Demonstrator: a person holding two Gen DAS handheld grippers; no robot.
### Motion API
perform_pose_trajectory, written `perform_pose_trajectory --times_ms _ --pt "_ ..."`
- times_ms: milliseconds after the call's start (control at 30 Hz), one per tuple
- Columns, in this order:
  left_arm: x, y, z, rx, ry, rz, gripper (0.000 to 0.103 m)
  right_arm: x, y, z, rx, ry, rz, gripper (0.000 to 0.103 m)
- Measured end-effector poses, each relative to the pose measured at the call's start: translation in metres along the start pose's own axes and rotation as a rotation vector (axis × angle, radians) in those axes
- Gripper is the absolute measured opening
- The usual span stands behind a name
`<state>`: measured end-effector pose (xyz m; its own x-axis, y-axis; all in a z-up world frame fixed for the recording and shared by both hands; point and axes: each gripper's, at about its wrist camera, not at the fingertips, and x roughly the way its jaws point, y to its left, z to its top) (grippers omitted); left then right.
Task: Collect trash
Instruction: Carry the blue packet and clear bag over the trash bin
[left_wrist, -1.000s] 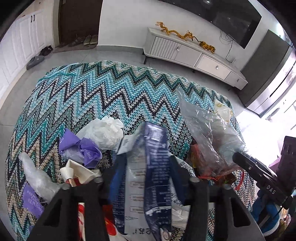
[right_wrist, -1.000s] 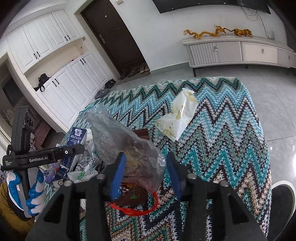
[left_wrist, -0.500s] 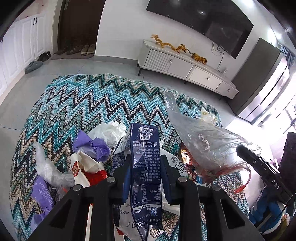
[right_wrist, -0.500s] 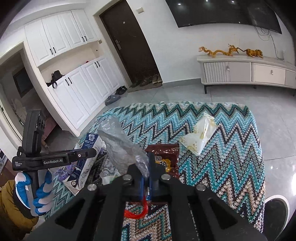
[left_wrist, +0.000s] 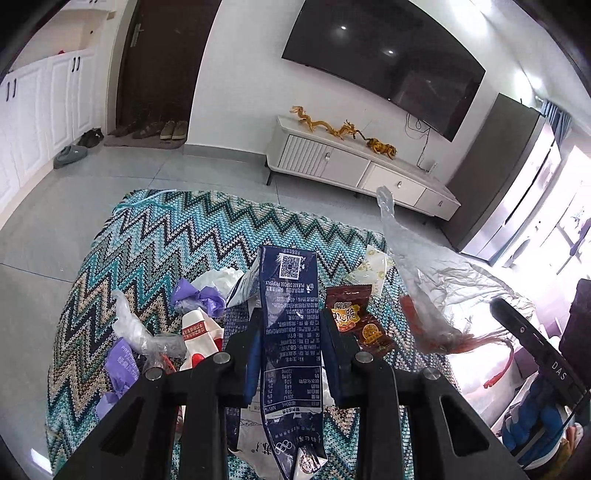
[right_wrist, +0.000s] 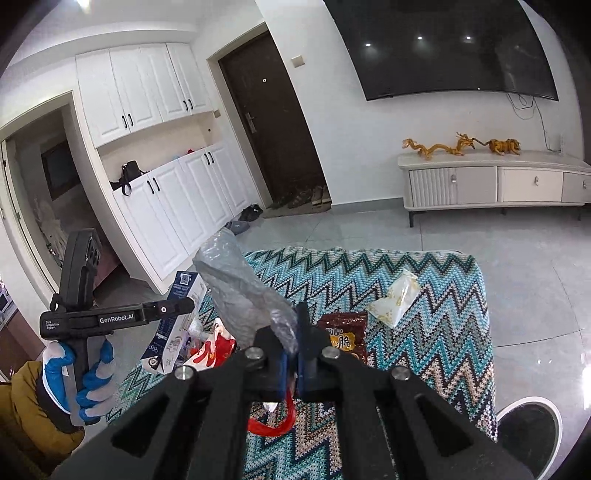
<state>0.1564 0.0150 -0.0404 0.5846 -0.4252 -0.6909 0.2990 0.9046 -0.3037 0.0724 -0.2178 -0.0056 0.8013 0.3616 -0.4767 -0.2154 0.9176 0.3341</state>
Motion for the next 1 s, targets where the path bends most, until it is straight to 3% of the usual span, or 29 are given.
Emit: perform_pose_trajectory --times_ms 300,533,767,1000 --pt "-0.028 -0.033 0.004 0.047 -0.035 -0.023 0.027 -0.071 -0.019 -0.003 0.02 -0.094 -0.072 0.003" --pt "-0.02 -0.085 0.008 0.116 -0.008 -0.1 0.027 -0.125 -0.068 -0.016 0.076 -0.149 -0.189 0.003" --pt "0.022 -0.159 0.006 0.21 0.076 -0.19 0.027 -0.175 -0.128 -0.044 0.168 -0.17 -0.332 0.003" --pt "0.087 -0.264 -0.014 0.333 0.2 -0.28 0.027 -0.195 -0.196 -0.085 0.288 -0.115 -0.484 0.003"
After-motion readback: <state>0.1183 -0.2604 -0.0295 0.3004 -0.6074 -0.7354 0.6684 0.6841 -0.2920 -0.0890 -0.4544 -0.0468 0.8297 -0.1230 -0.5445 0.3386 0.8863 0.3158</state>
